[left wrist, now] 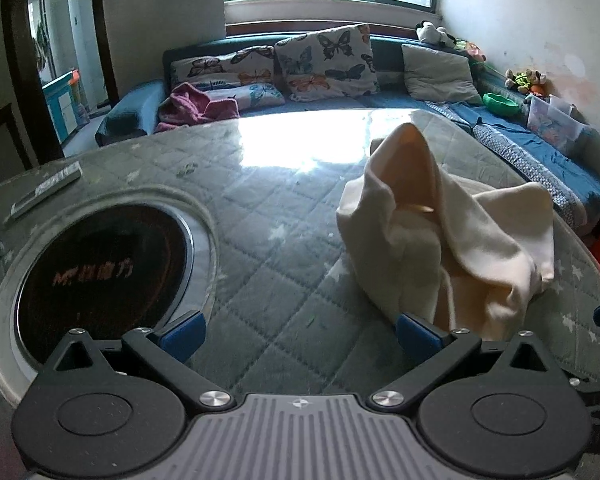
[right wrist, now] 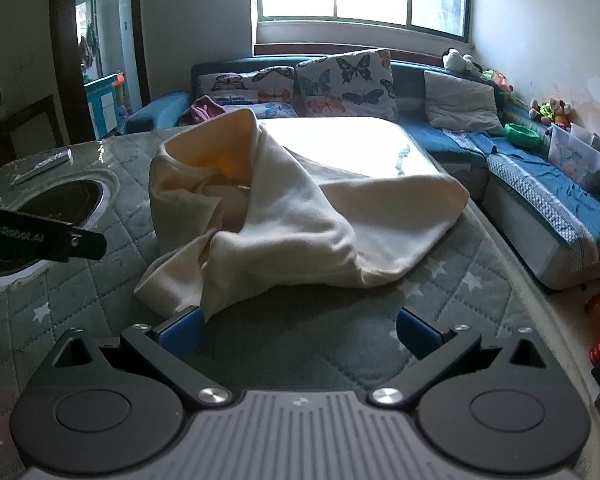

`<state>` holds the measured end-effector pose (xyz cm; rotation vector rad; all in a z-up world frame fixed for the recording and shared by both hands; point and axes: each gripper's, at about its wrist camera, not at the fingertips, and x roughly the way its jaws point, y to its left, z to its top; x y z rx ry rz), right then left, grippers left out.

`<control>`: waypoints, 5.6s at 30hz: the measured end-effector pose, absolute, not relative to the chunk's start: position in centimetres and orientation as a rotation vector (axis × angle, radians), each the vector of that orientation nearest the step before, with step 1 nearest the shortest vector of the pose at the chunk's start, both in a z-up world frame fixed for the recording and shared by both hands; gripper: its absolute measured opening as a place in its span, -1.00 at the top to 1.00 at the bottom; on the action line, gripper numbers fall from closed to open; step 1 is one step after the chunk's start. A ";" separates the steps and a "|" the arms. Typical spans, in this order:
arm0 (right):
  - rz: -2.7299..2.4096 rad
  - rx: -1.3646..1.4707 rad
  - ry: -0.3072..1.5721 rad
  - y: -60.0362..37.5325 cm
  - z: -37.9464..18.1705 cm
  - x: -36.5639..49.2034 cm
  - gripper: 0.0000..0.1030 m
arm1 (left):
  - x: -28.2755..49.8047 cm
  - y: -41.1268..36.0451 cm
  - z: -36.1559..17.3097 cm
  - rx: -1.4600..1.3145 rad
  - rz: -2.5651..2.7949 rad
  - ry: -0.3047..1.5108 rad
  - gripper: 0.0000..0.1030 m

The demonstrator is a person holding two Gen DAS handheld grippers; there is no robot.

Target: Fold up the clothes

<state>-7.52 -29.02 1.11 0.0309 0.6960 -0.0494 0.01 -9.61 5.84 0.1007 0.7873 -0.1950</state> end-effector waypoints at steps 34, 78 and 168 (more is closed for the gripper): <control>0.068 -0.036 0.761 -28.4 0.8 1.7 -0.48 | 10.0 -13.6 6.9 0.176 -0.332 0.774 -0.17; 0.496 -0.231 0.810 -16.3 2.6 0.8 0.27 | -4.5 -1.4 2.7 0.127 -0.365 0.871 0.79; 0.207 0.075 0.667 -28.8 2.2 -3.0 0.74 | -1.4 -4.1 4.1 0.236 -0.391 0.730 0.40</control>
